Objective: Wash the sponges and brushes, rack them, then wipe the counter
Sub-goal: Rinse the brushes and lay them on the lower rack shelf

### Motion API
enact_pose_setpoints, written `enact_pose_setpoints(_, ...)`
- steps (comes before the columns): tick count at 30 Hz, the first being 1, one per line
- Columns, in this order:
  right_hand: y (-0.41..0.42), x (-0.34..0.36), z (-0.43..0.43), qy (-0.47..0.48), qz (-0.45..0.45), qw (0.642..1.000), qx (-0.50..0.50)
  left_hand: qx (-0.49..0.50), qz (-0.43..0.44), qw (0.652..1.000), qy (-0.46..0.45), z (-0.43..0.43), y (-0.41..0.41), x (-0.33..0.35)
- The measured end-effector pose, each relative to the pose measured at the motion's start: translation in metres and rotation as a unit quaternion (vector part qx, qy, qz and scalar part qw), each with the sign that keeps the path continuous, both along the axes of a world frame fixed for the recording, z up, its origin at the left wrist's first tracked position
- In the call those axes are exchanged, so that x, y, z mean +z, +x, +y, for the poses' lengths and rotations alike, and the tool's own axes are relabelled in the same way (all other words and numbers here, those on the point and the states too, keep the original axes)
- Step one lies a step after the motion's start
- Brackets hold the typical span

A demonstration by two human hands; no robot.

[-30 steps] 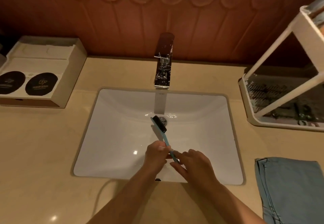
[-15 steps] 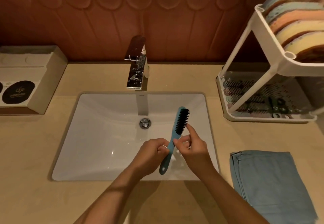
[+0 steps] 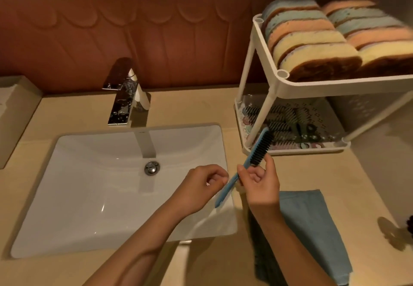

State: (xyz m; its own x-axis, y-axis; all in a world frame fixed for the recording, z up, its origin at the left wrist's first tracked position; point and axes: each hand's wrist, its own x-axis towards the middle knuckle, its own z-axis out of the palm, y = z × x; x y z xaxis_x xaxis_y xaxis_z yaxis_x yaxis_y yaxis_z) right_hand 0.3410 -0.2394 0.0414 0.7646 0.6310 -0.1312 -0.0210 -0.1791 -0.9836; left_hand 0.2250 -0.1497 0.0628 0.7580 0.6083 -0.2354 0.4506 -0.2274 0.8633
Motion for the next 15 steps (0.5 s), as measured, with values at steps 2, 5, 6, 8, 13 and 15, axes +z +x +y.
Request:
enact_pose_setpoints(2, 0.026, 0.003, -0.006, -0.007, 0.016, 0.999, -0.033, 0.016, -0.013, 1.0, 0.013, -0.001, 0.019, 0.006)
enact_pose_setpoints(5, 0.065, 0.009, -0.013, -0.025, 0.008, 0.998, -0.062, 0.035, -0.019, 0.999, 0.036, 0.002, 0.048, 0.015)
enact_pose_setpoints(6, 0.078, 0.013, -0.015, -0.037, 0.001, 0.997, -0.071, 0.036, -0.021, 0.998, 0.044, 0.002, 0.058, 0.019)
enact_pose_setpoints(8, 0.106, 0.017, -0.017, -0.064, -0.017, 0.994, -0.081, 0.039, -0.027, 0.997, 0.062, 0.004, 0.078, 0.025)
enact_pose_setpoints(13, 0.171, 0.018, -0.011, -0.146, -0.027, 0.985, -0.089, 0.041, -0.062, 0.992, 0.1, 0.014, 0.118, 0.026)
enact_pose_setpoints(15, 0.192, 0.018, -0.007, -0.171, -0.013, 0.98, -0.099, 0.05, -0.036, 0.984, 0.169, 0.02, 0.123, 0.02)
